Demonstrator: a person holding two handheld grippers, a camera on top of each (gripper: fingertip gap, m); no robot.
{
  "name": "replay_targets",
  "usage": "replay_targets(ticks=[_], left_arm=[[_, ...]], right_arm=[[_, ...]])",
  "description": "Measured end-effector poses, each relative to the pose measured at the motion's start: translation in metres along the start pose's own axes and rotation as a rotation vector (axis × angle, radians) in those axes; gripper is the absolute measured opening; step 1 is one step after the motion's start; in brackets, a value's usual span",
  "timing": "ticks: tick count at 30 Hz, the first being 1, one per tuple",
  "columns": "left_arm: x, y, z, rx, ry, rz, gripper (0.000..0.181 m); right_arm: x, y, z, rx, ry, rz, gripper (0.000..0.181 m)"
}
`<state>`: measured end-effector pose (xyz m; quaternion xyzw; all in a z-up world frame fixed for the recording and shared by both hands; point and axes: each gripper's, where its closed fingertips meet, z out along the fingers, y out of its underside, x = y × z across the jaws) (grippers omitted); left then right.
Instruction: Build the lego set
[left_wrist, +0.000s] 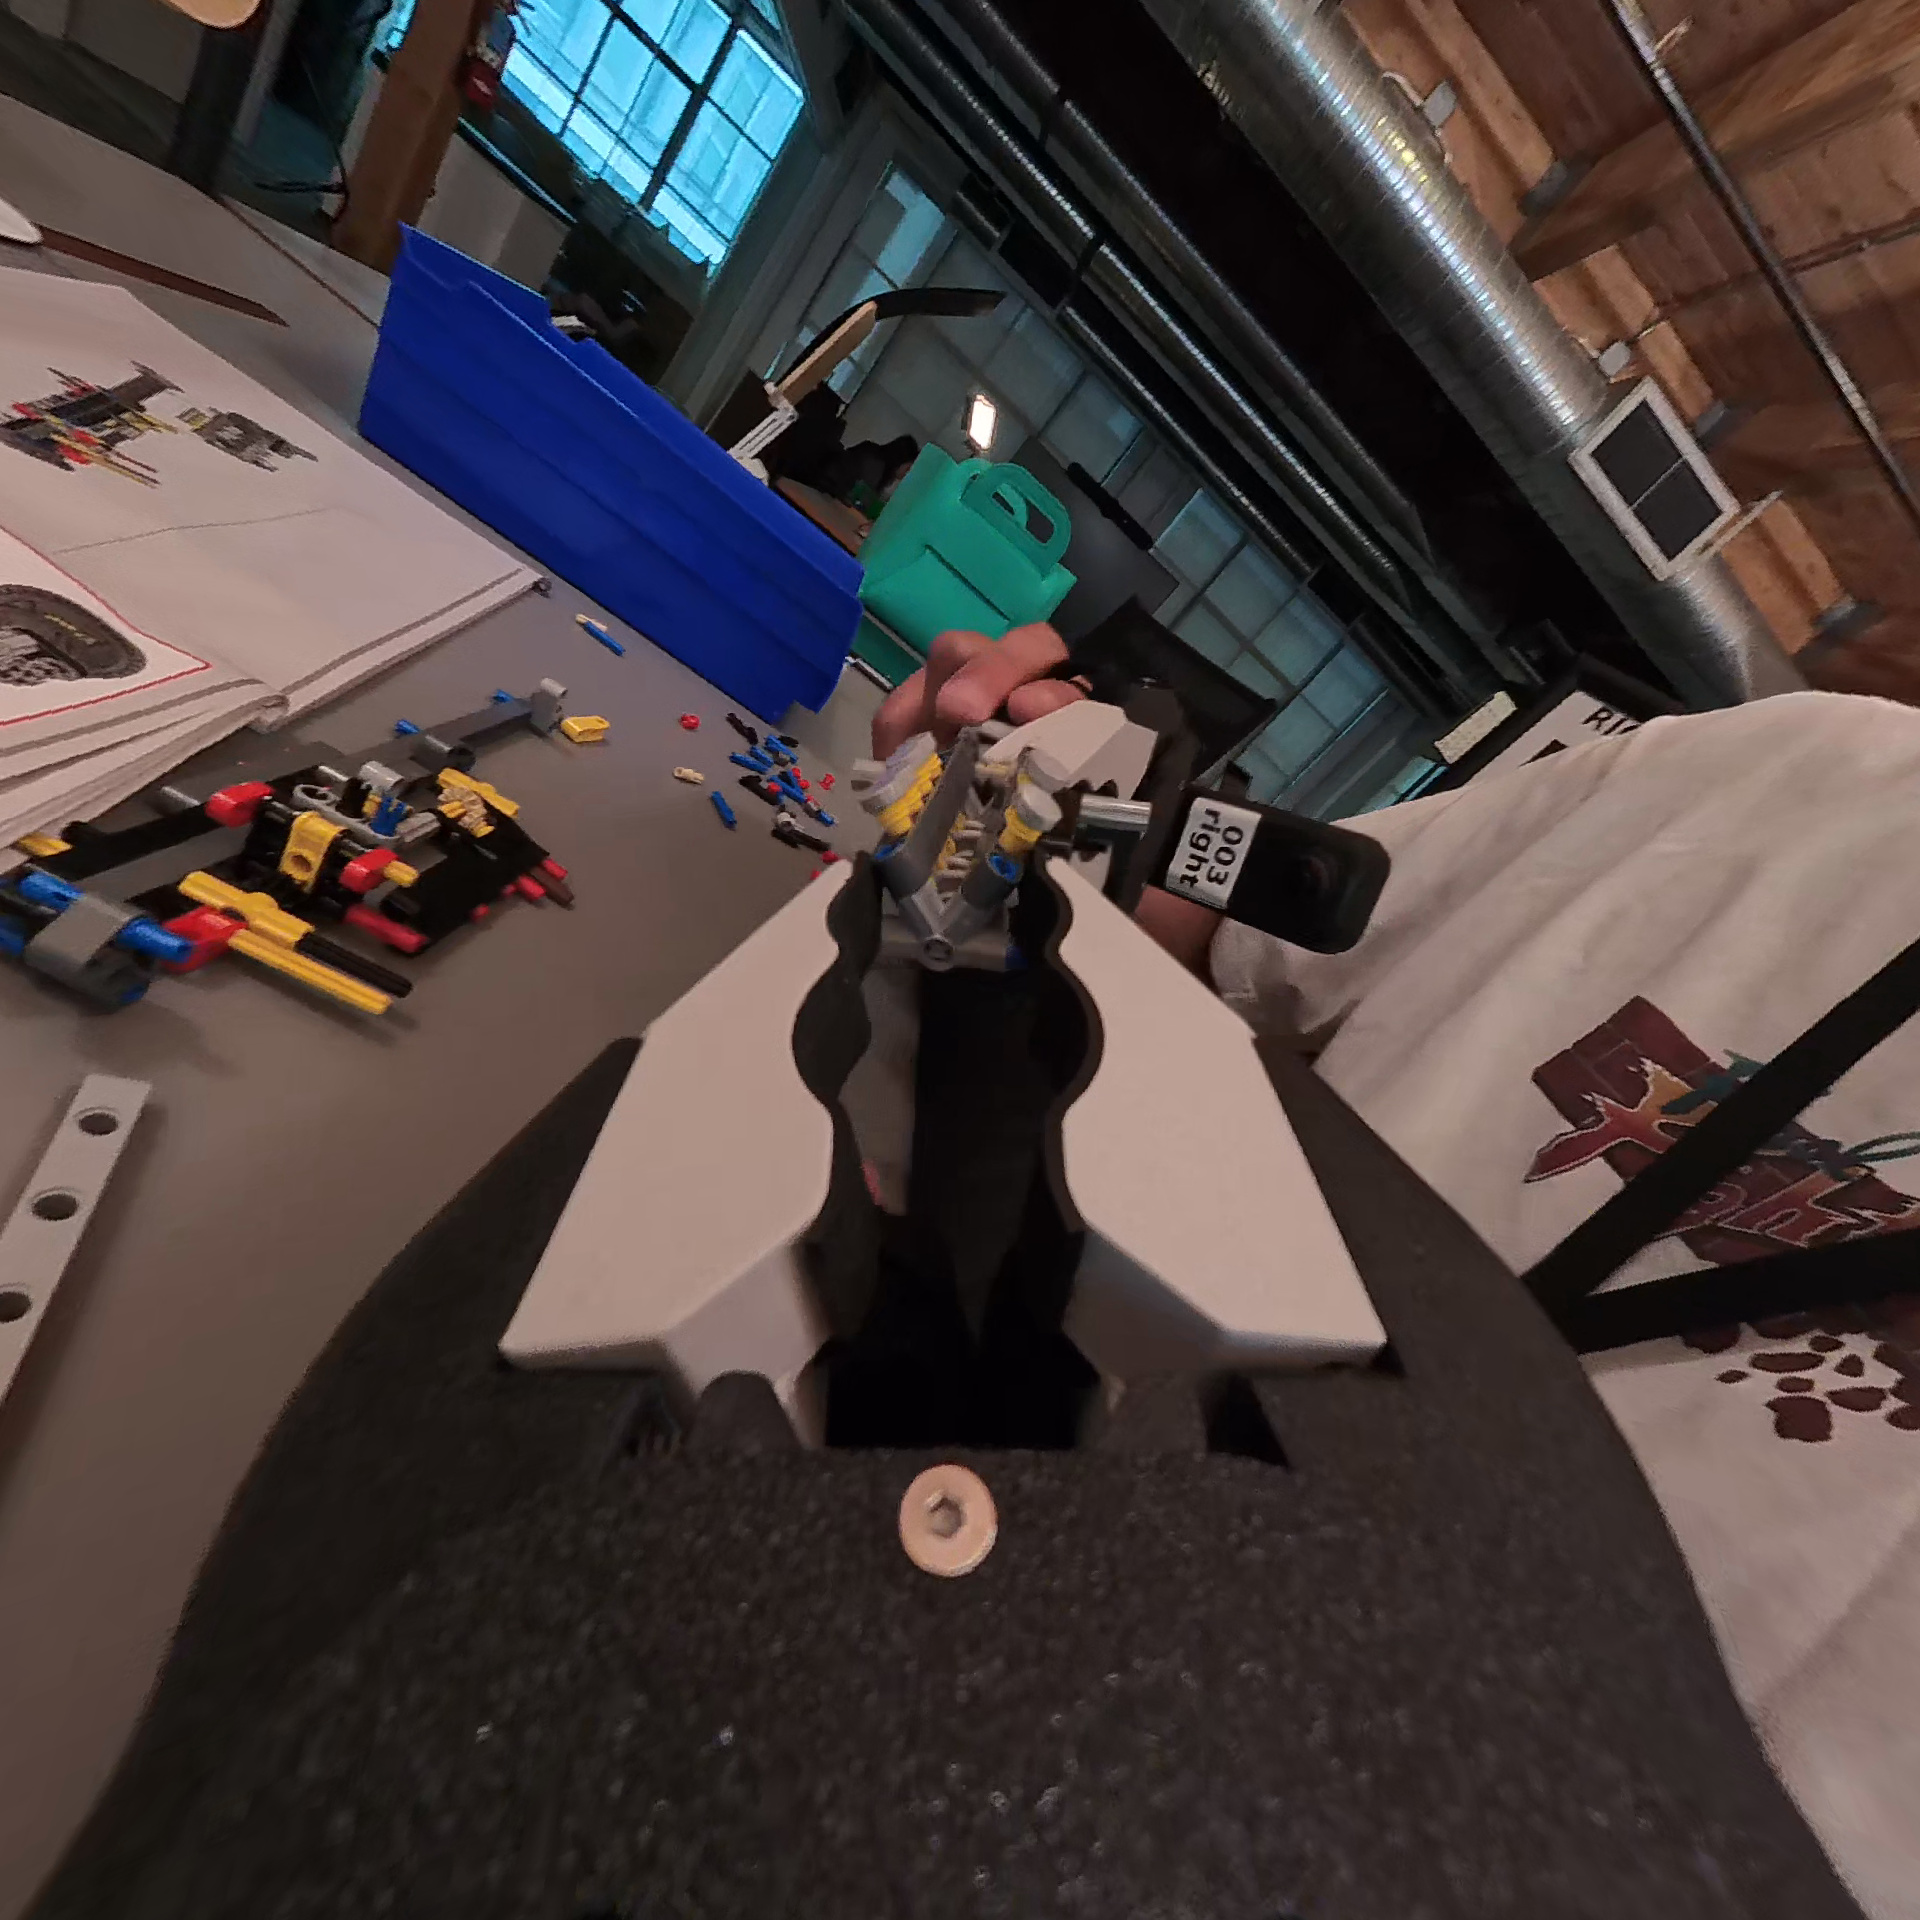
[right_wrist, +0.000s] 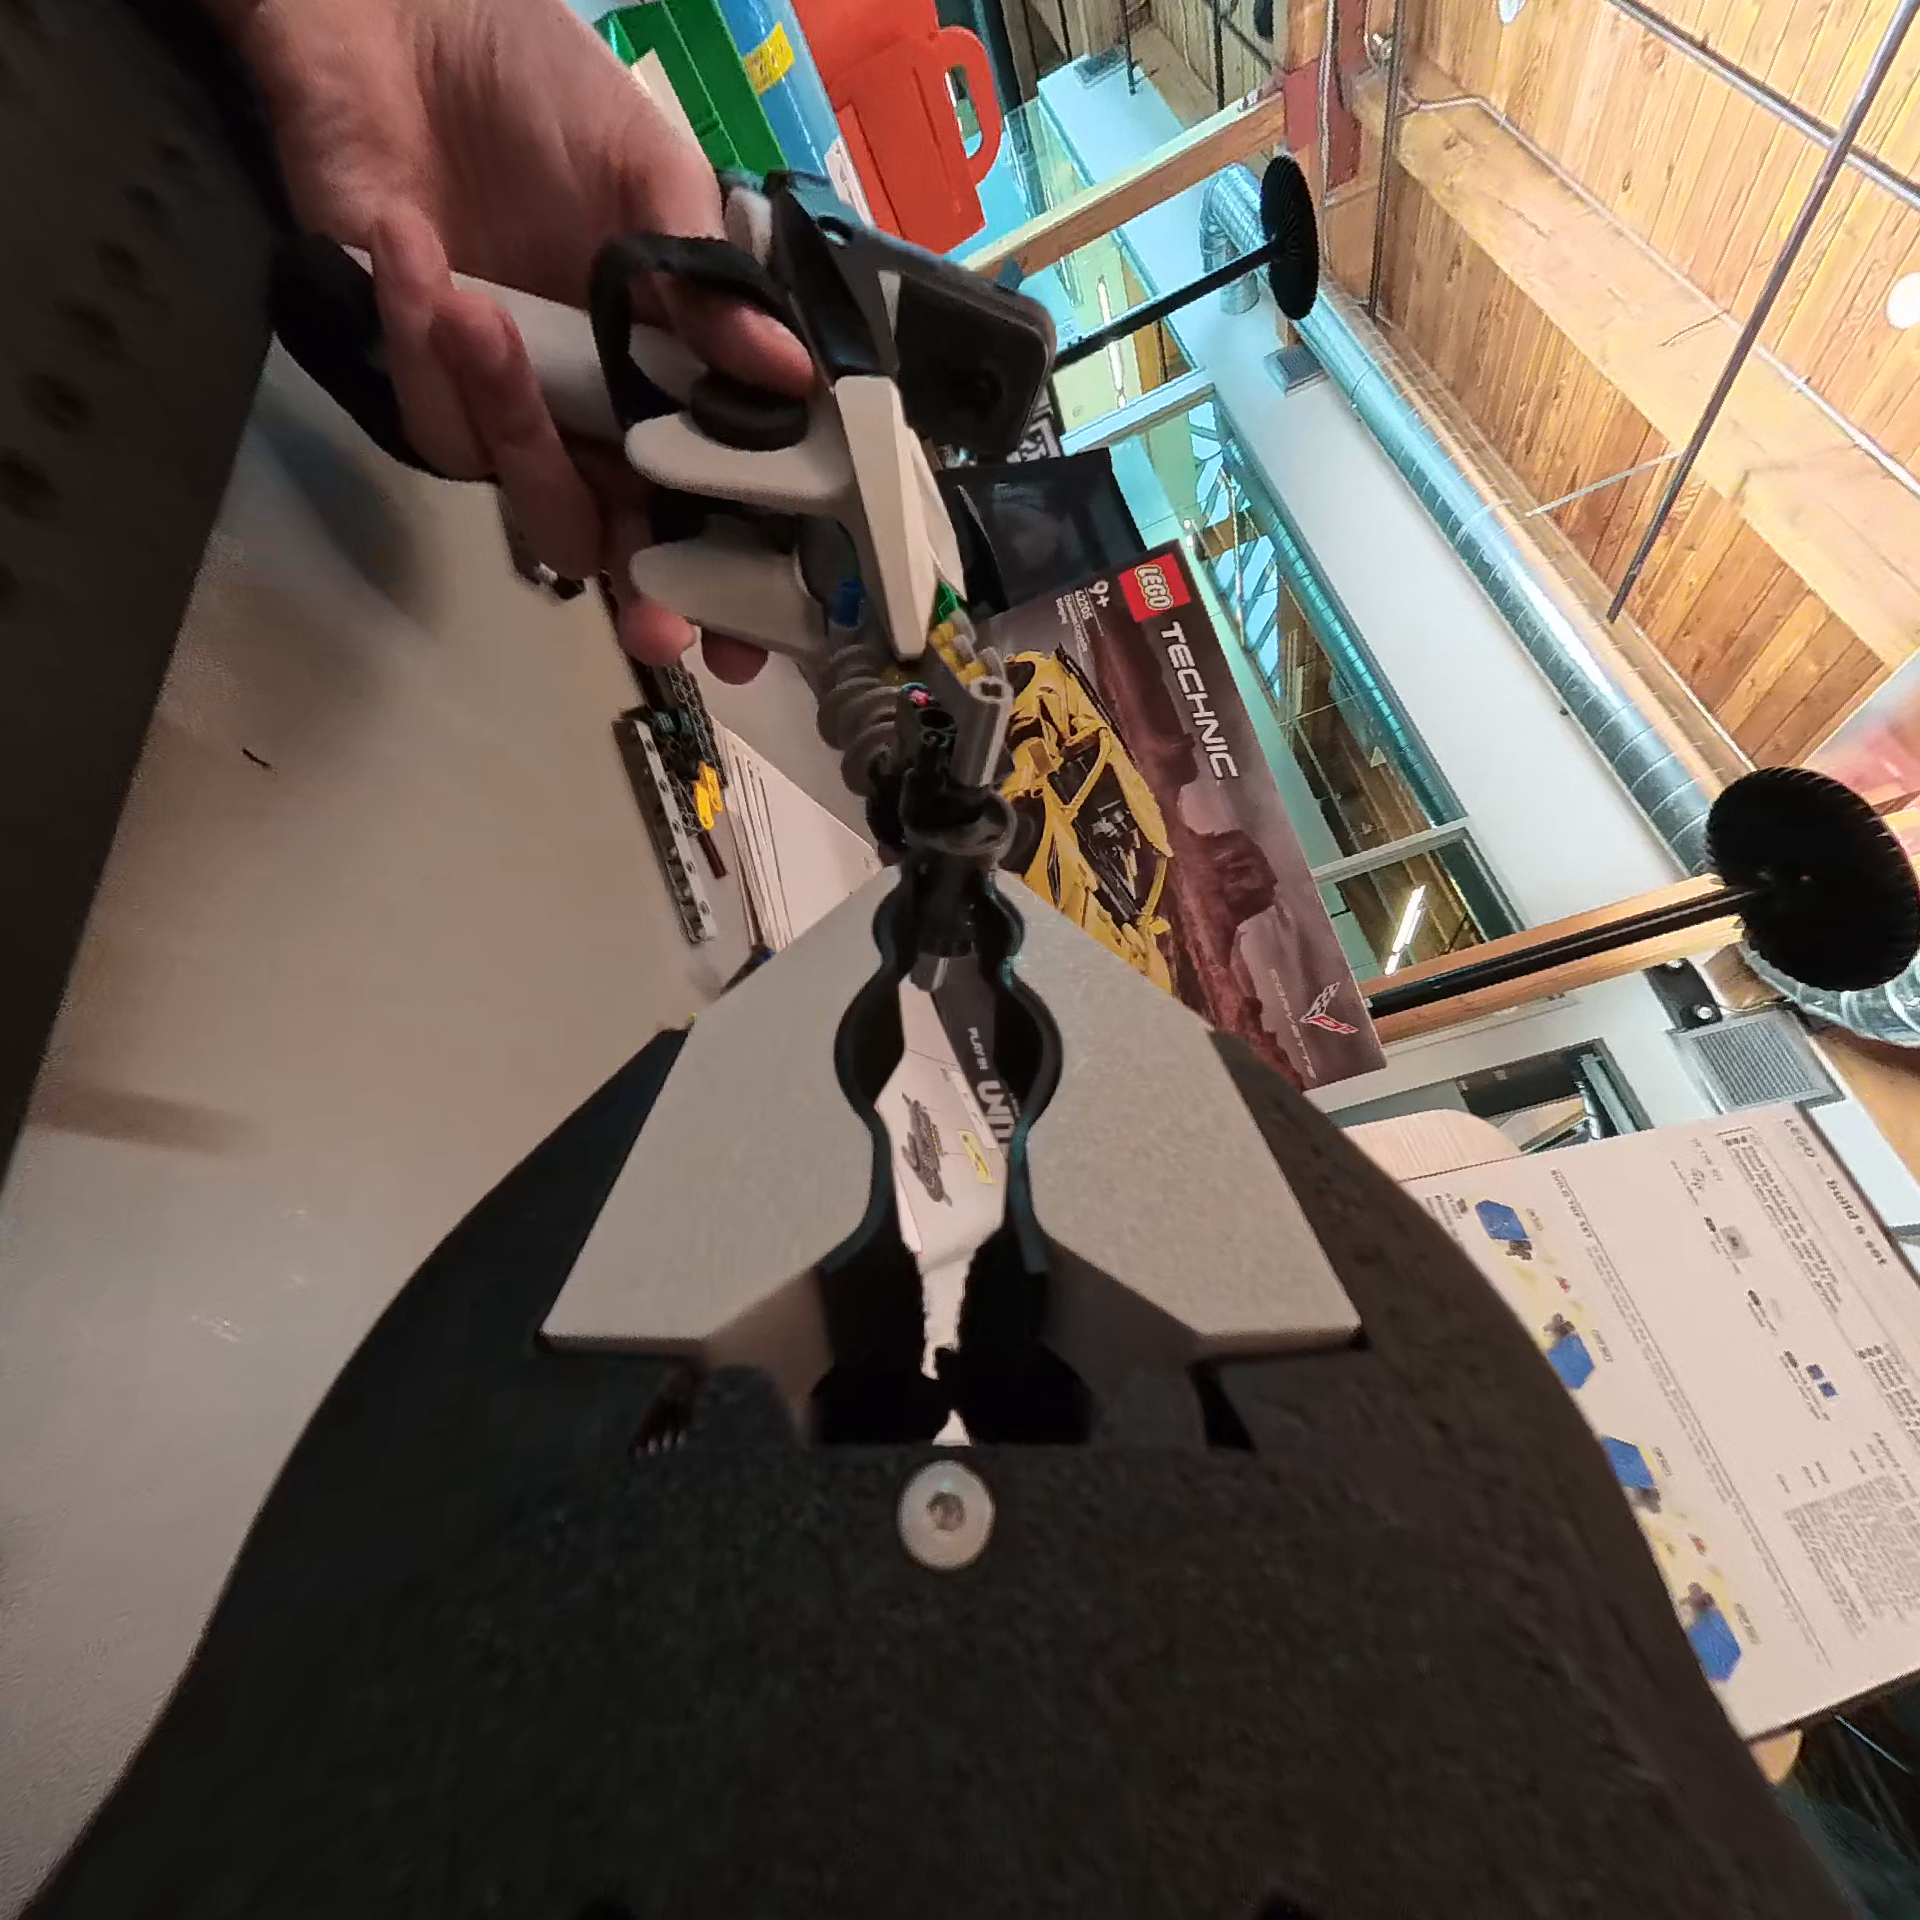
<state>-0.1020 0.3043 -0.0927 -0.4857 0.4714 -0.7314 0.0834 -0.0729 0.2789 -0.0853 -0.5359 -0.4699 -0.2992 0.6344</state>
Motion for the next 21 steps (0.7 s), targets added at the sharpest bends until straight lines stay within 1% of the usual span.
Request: replay_targets(ticks=[5, 12, 14, 16, 18, 21], left_arm=[[-0.016, 0.003, -0.004, -0.023, -0.085, 0.014, 0.025], [-0.046, 0.004, -0.013, -0.046, -0.256, 0.053, 0.025], [-0.049, 0.004, -0.014, -0.051, -0.276, 0.063, 0.024], [-0.049, 0.003, -0.014, -0.046, -0.271, 0.068, 0.023], [-0.048, 0.001, -0.014, -0.037, -0.274, 0.073, 0.021], [-0.050, -0.004, -0.016, -0.018, -0.300, 0.106, 0.018]], right_arm=[[-0.009, 0.012, 0.002, -0.007, 0.006, -0.060, 0.009], [-0.032, 0.041, 0.000, -0.081, -0.035, -0.183, 0.009], [-0.040, 0.049, 0.000, -0.116, -0.061, -0.199, 0.008], [-0.039, 0.051, 0.001, -0.126, -0.058, -0.202, 0.008], [-0.037, 0.055, 0.004, -0.150, -0.056, -0.193, 0.009], [-0.029, 0.059, 0.016, -0.172, -0.014, -0.230, 0.009]])
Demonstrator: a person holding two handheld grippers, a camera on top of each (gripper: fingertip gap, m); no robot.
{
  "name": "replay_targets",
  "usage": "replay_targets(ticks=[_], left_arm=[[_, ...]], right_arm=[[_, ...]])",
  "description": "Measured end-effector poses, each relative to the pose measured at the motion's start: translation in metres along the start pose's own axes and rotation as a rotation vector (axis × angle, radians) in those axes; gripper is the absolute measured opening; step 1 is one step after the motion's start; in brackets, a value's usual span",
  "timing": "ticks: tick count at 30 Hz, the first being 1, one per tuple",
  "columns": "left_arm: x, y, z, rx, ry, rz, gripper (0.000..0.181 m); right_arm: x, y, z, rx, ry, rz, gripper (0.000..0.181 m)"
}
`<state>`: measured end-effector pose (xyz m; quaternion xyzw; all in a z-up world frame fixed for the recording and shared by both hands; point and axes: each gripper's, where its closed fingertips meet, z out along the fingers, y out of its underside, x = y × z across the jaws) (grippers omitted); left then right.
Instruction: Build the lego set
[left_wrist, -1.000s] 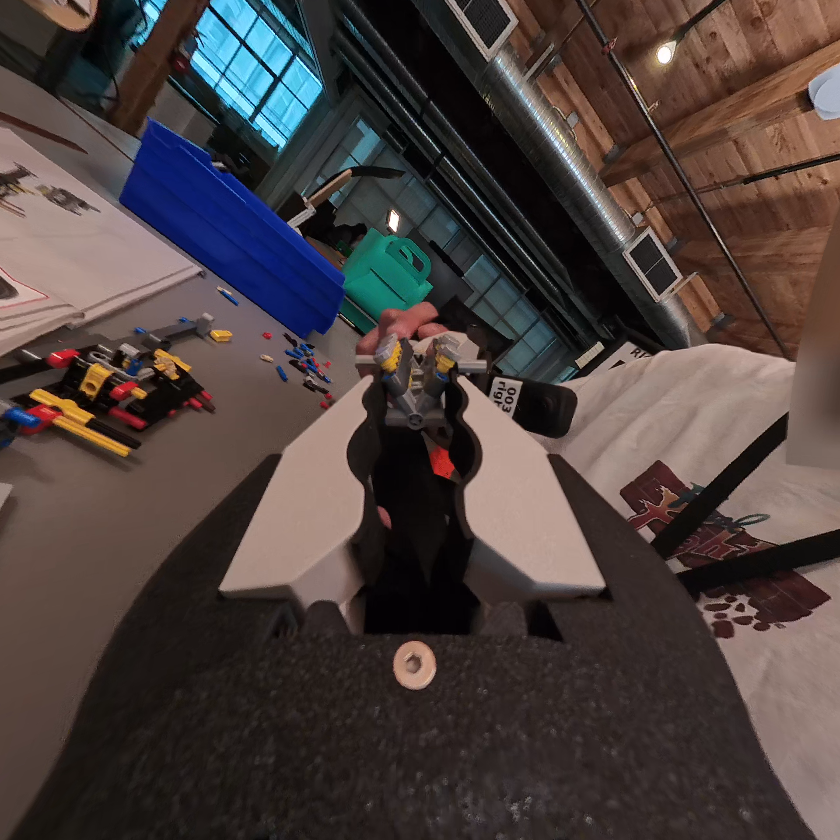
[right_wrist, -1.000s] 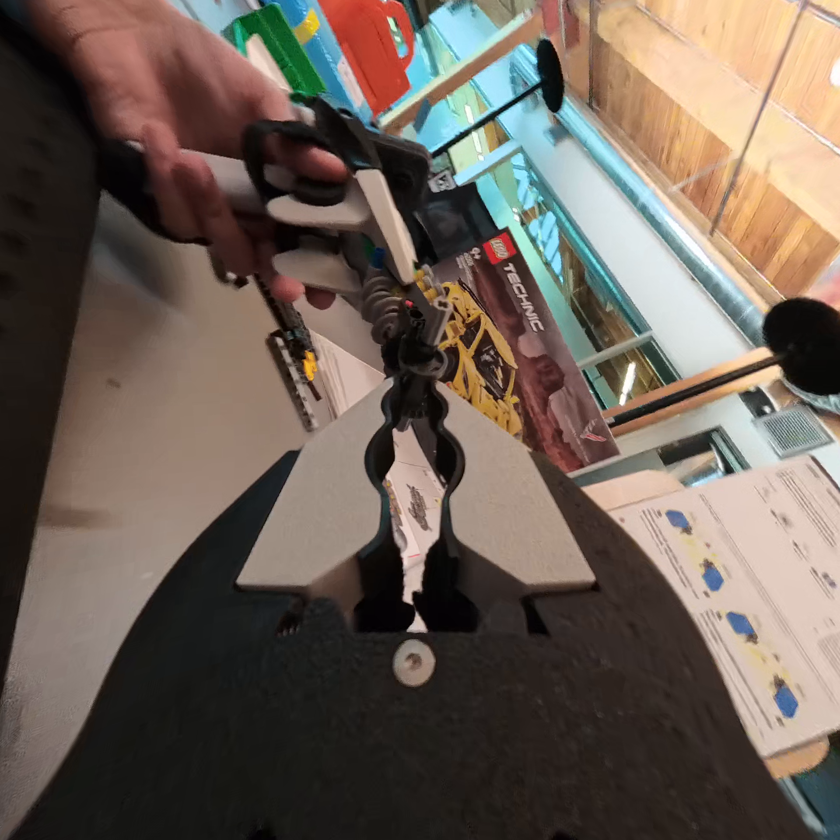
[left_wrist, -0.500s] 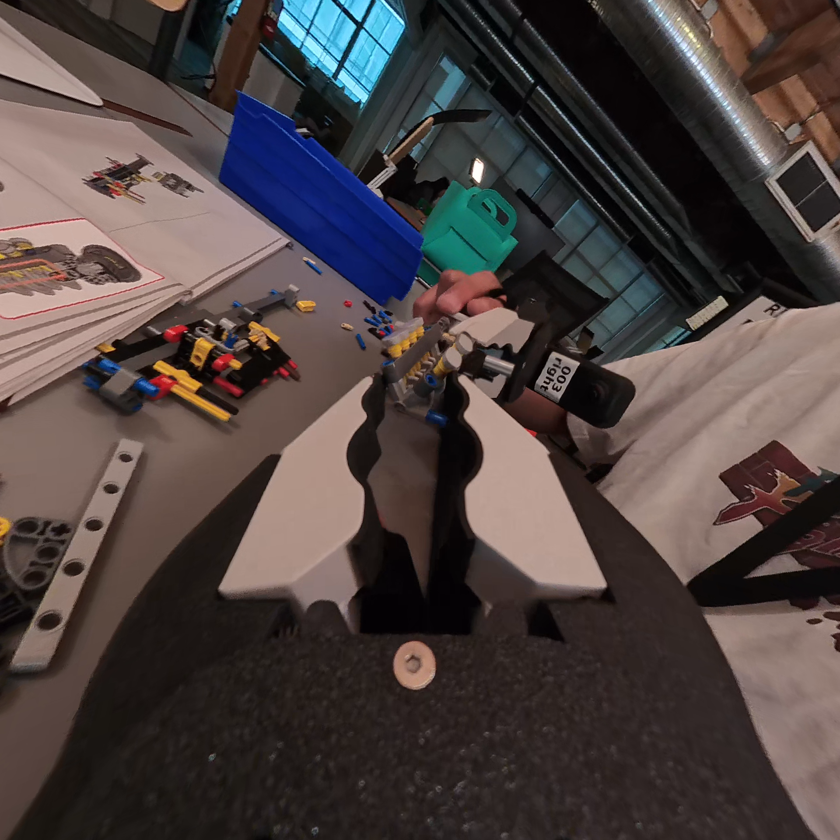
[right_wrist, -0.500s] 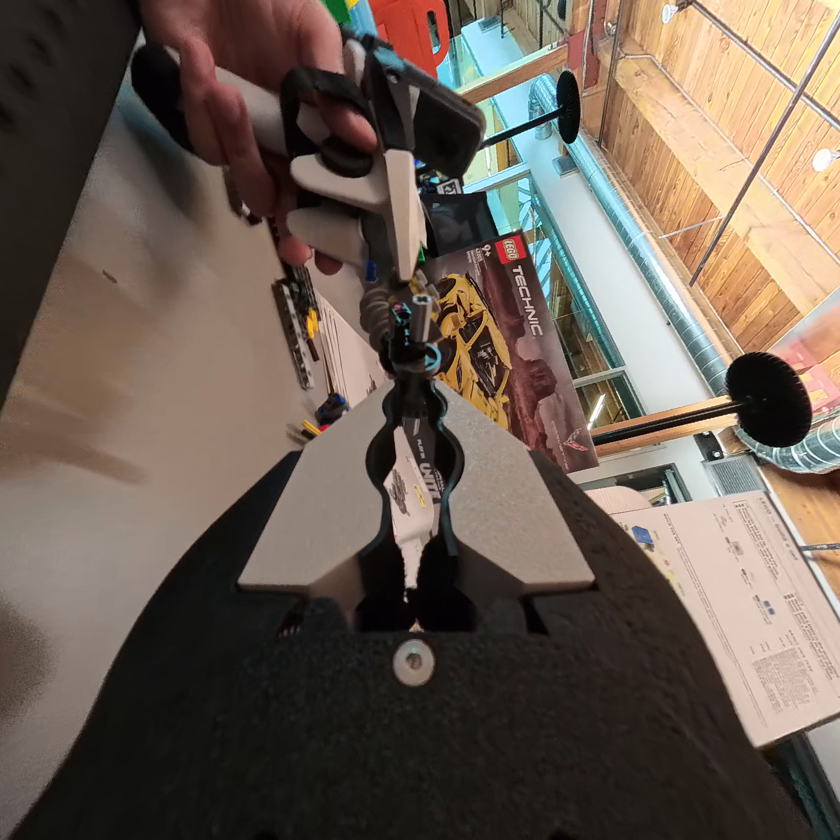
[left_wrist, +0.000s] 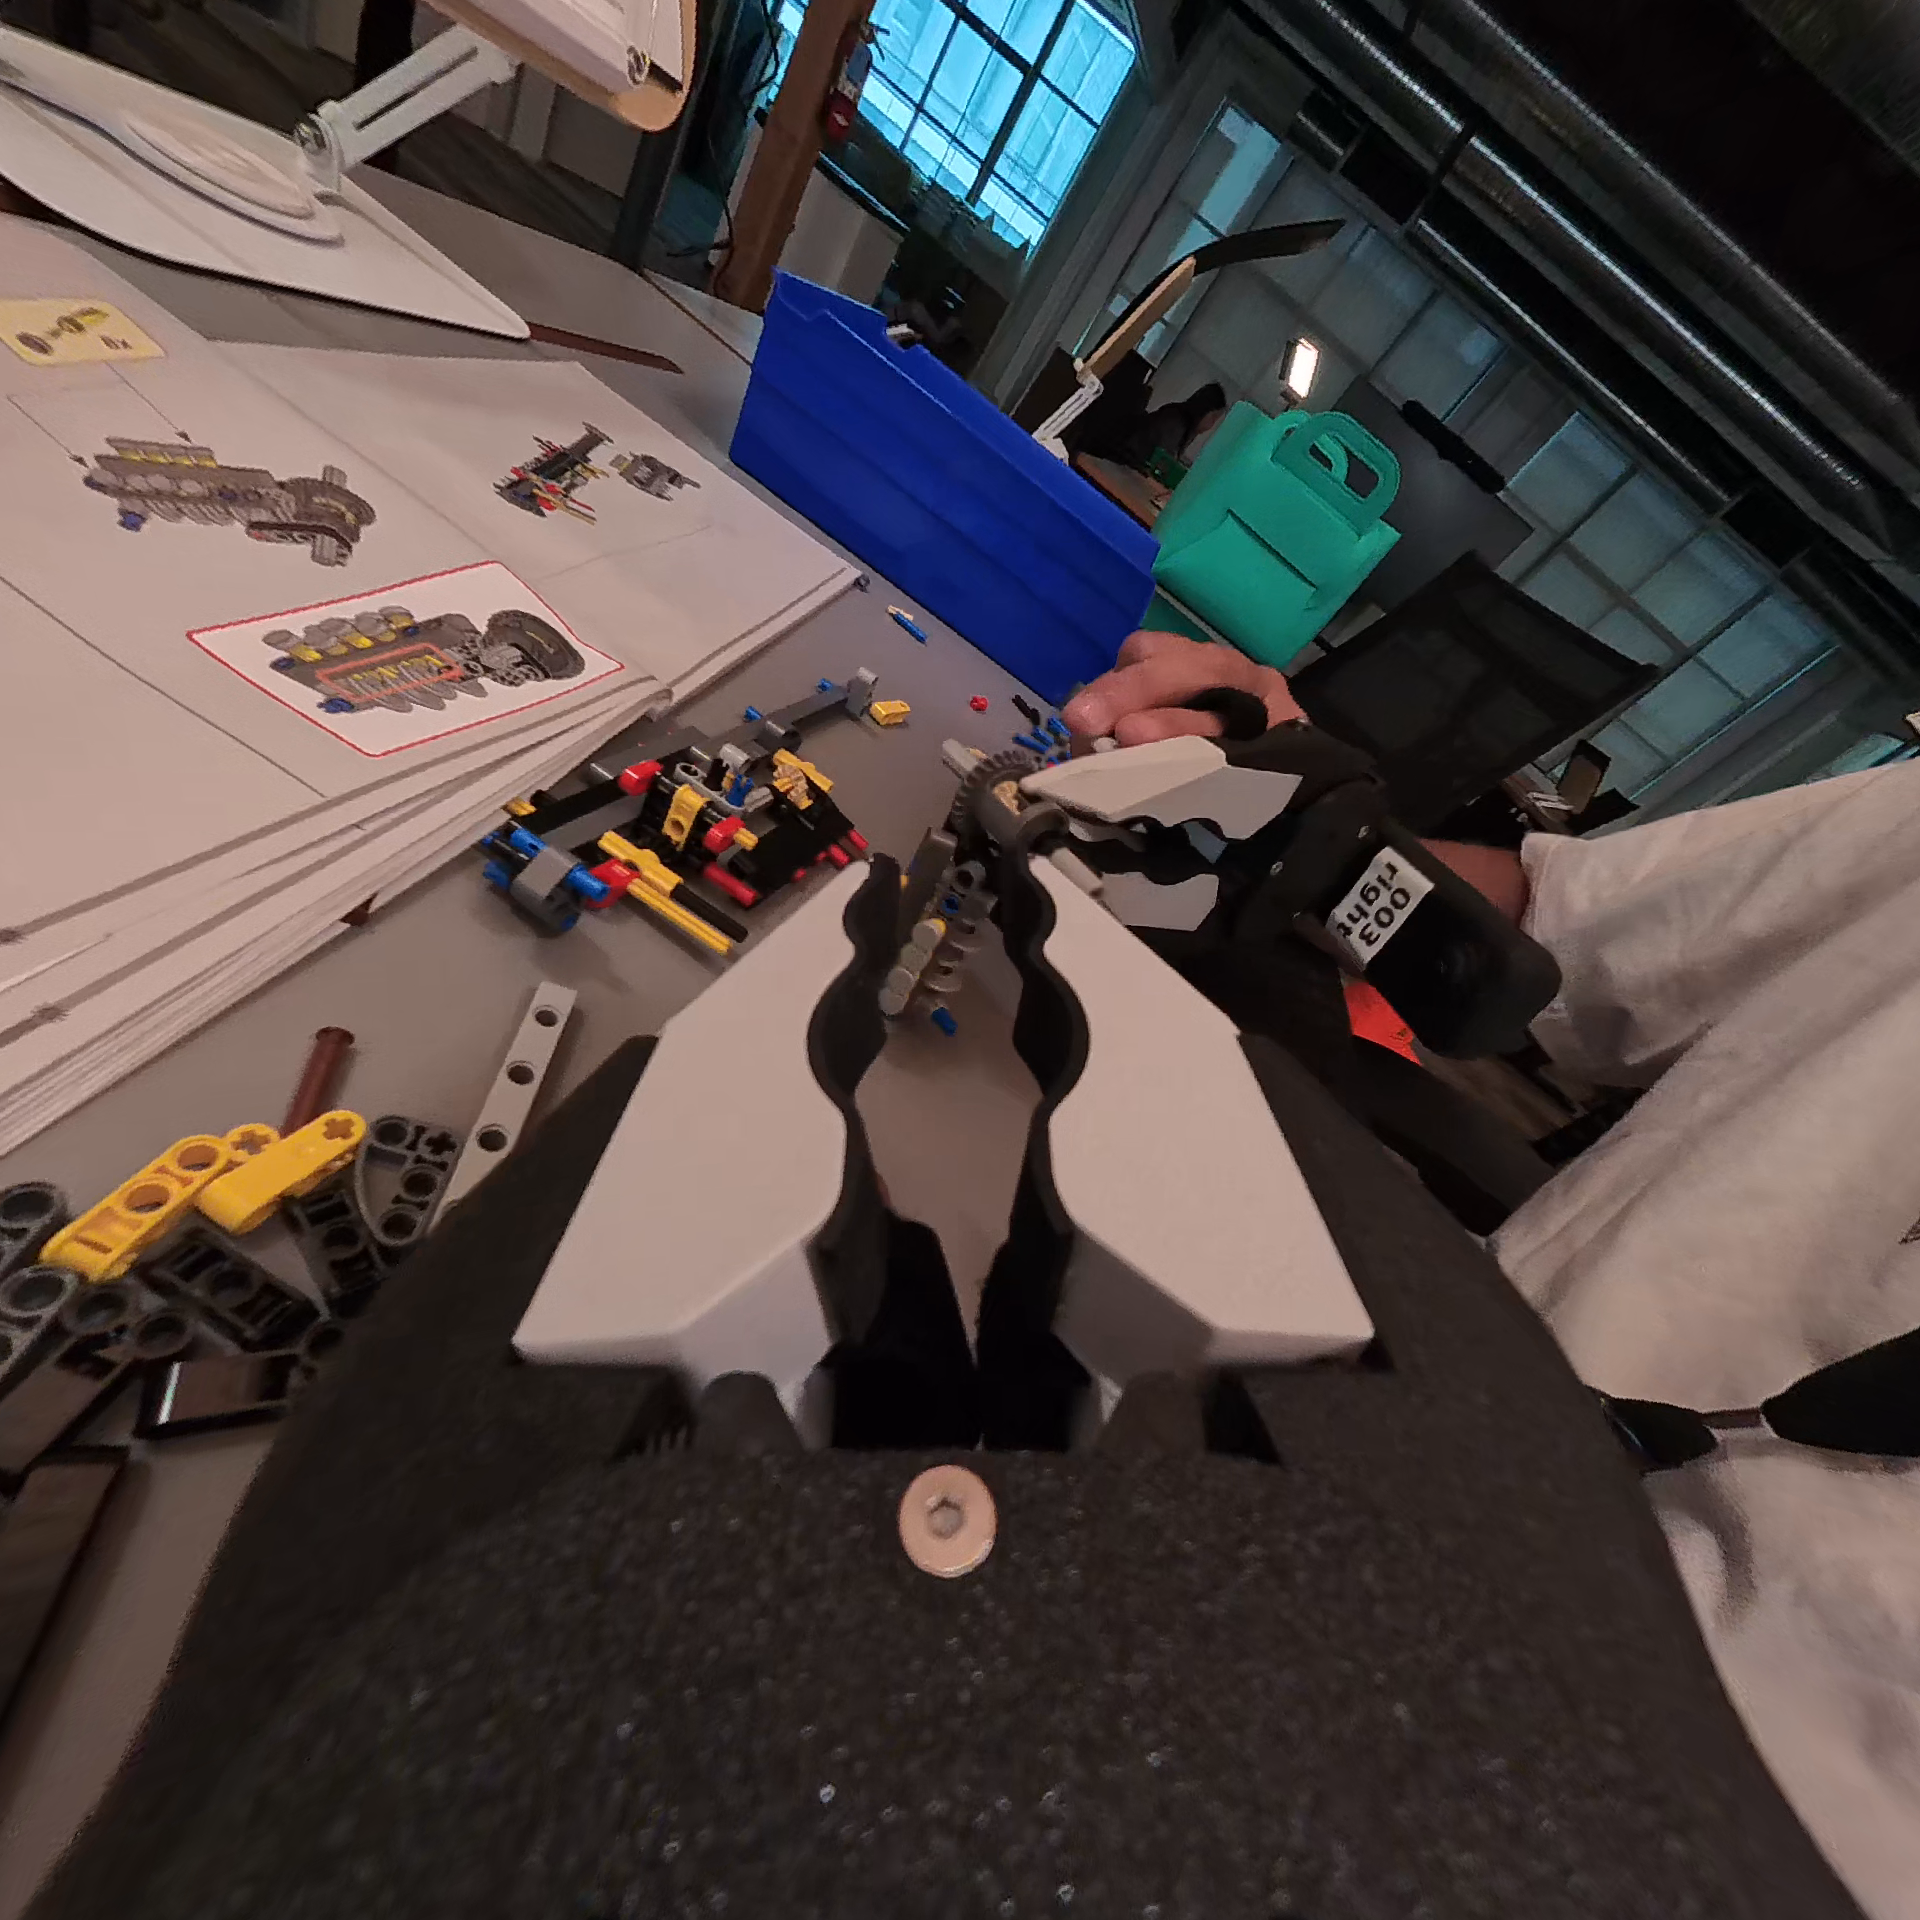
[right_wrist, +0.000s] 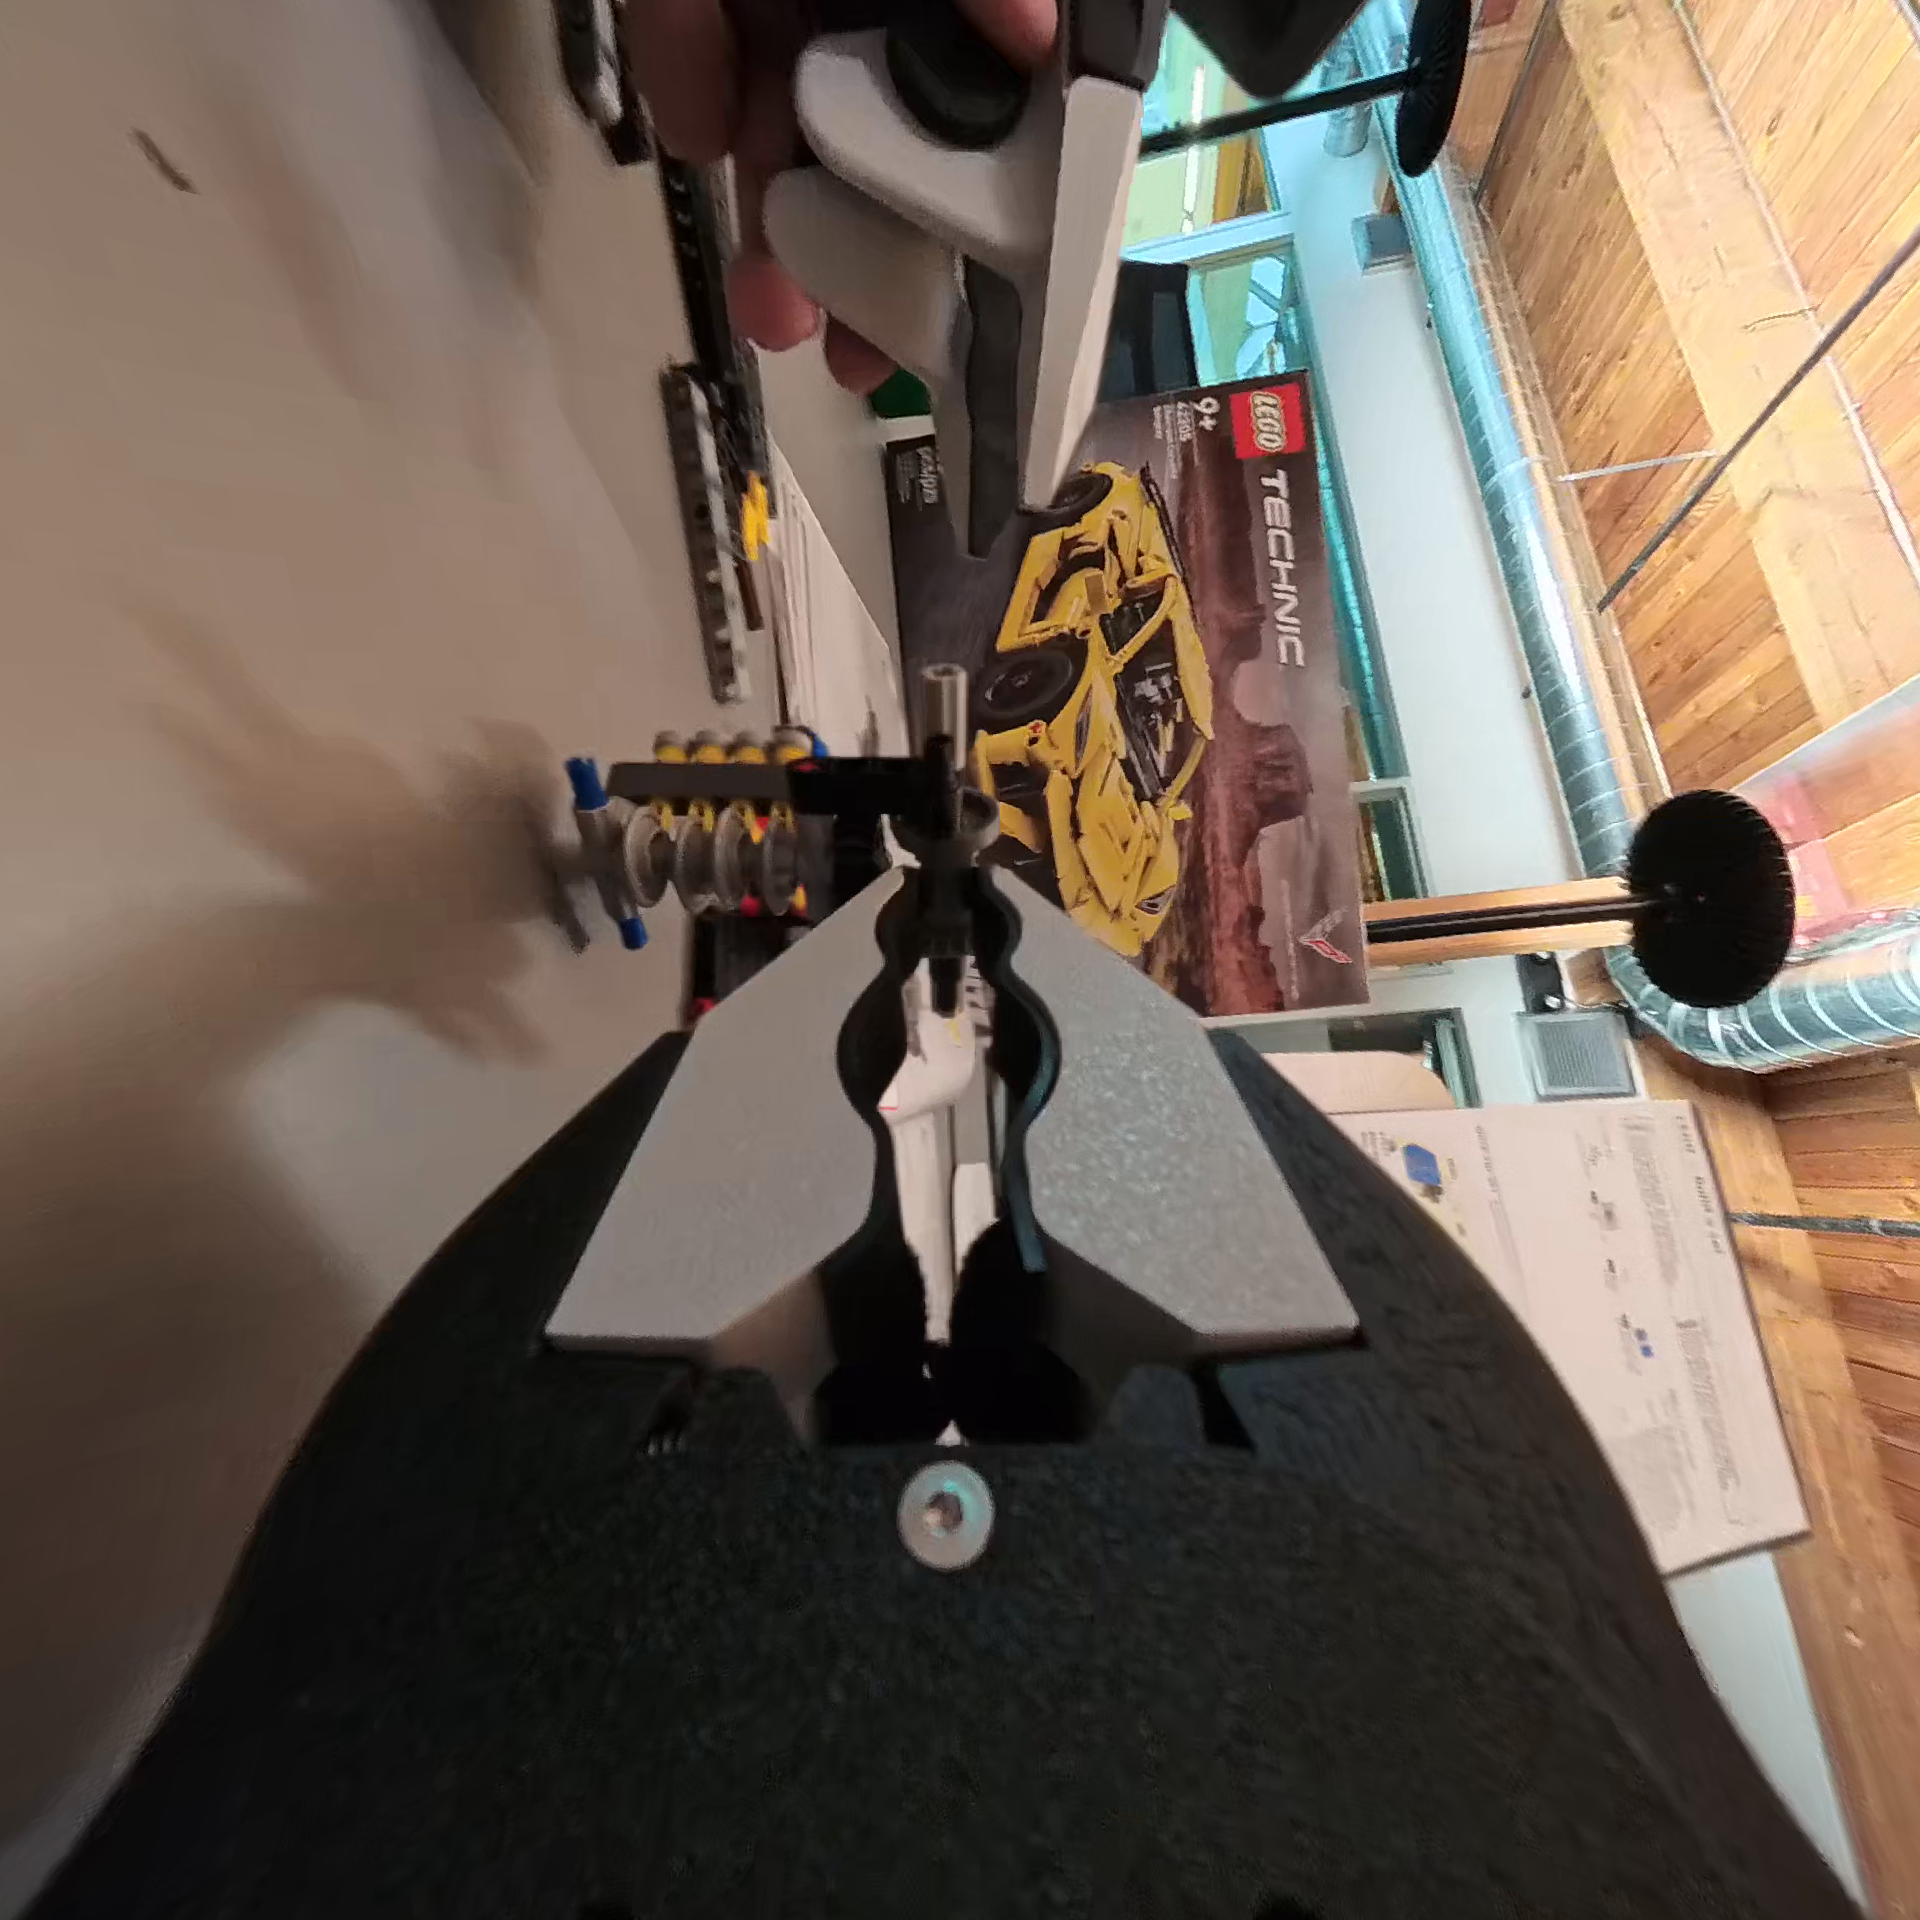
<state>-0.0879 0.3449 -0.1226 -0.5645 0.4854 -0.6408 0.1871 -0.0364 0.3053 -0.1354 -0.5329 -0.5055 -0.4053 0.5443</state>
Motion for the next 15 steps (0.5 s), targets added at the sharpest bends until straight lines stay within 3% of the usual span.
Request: replay_targets(ticks=[4, 7, 15], left_arm=[[0.002, -0.006, -0.003, 0.035, -0.008, 0.032, 0.016], [0.003, -0.005, -0.003, 0.034, -0.010, 0.032, 0.015], [0.010, 0.003, 0.001, -0.010, -0.006, 0.082, 0.012]], right_arm=[[0.006, 0.003, 0.020, -0.063, 0.020, 0.006, 0.009], [-0.004, 0.002, 0.018, -0.050, -0.003, -0.032, 0.009], [-0.031, 0.006, -0.032, -0.115, -0.141, -0.002, 0.009]])
